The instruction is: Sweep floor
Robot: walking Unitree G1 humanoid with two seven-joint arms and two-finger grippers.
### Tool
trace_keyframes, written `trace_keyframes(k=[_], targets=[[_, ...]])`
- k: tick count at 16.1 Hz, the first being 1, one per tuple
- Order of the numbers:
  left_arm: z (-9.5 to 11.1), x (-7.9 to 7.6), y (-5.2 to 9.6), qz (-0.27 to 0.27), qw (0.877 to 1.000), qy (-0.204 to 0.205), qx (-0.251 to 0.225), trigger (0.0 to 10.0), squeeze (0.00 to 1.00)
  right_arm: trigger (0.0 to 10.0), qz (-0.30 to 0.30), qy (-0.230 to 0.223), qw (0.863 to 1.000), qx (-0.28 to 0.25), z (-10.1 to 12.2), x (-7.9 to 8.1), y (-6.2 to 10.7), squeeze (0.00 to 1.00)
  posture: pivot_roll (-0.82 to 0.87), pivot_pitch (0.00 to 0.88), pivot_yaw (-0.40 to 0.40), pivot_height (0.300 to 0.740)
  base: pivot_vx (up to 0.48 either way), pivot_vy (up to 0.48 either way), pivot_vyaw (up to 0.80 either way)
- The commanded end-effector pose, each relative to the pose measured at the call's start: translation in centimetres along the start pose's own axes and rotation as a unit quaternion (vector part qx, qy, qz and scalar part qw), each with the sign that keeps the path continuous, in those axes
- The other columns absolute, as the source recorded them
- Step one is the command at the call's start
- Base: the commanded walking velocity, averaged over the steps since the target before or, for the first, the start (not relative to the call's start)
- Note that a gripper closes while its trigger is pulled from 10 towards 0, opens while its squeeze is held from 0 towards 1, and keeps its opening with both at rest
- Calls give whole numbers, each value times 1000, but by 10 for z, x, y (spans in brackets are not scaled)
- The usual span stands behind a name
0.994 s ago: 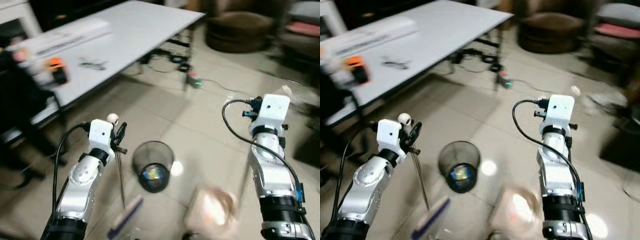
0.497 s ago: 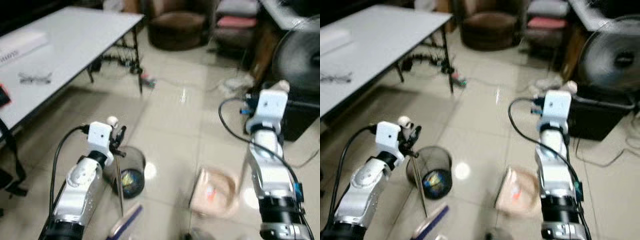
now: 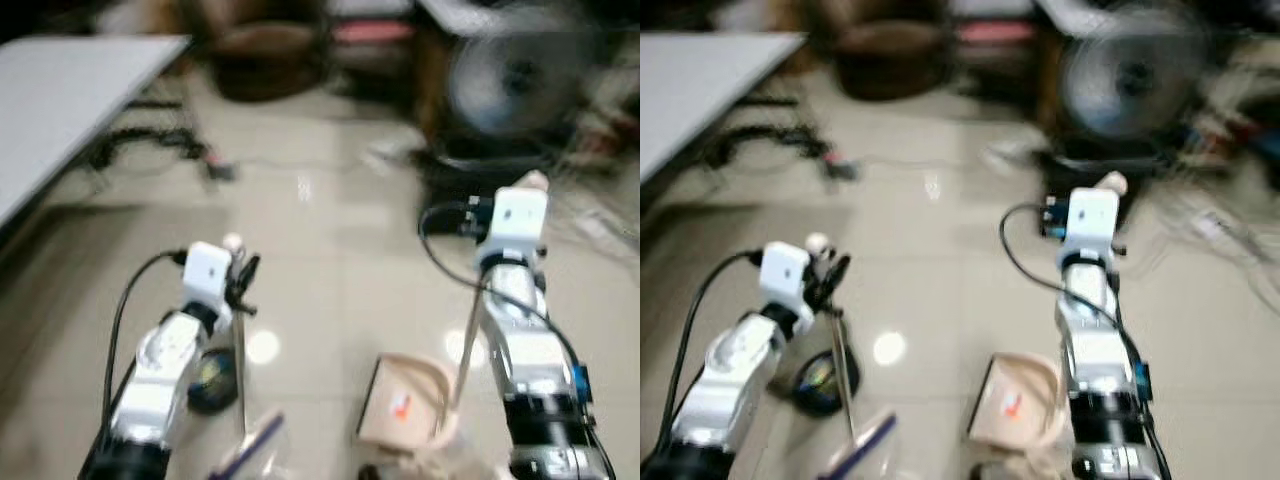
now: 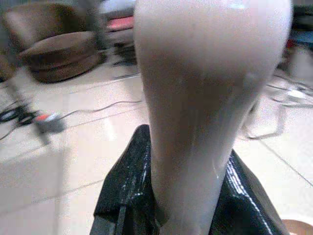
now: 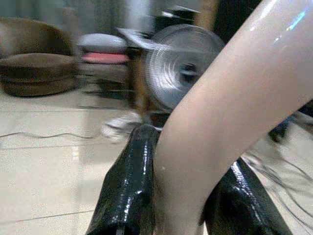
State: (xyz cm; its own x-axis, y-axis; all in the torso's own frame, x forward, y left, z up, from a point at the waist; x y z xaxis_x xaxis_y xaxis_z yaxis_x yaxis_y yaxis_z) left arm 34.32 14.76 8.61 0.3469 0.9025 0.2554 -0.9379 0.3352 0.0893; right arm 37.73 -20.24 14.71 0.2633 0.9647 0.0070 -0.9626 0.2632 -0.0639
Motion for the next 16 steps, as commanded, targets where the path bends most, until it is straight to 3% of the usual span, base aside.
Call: trace_keyframes(k=[1, 5, 7, 16], targets=[[10, 5, -4, 4, 1000, -2, -15, 10000, 0, 10000, 7, -2, 1000, -15, 12, 5, -3, 0, -29, 0, 41, 740, 0, 0, -800], [14, 9, -7, 14, 1000, -9, -22, 10000, 0, 10000, 19, -4, 1000, -8, 11, 13, -2, 0, -33, 0, 39, 740, 0, 0, -800], [17, 10, -7, 18, 999, -20, -27, 10000, 0, 10000, 30, -5, 1000, -3, 8, 19, -1, 0, -29, 0, 35, 740, 0, -382, -691], [18, 11, -8, 25, 999, -27, -27, 10000, 0, 10000, 63, 26, 998, 3, 3, 31, 0, 0, -25, 0, 34, 740, 0, -480, 0]])
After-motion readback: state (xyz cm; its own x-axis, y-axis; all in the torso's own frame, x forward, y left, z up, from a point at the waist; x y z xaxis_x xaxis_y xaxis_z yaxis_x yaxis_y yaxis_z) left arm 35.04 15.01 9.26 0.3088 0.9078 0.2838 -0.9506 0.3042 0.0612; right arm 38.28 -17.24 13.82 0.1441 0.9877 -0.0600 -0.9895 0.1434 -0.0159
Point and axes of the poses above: a point about 5 cm out from each wrist's last joint towards the gripper, its own y axis pointing back from the gripper into the wrist, its own z axis along the axis of the wrist's last joint, x = y × z, the point moved 6 cm from there along -y, pointing out of the wrist towards the gripper, and after that the axes turned 9 degrees about -y, right-handed, at the moved point
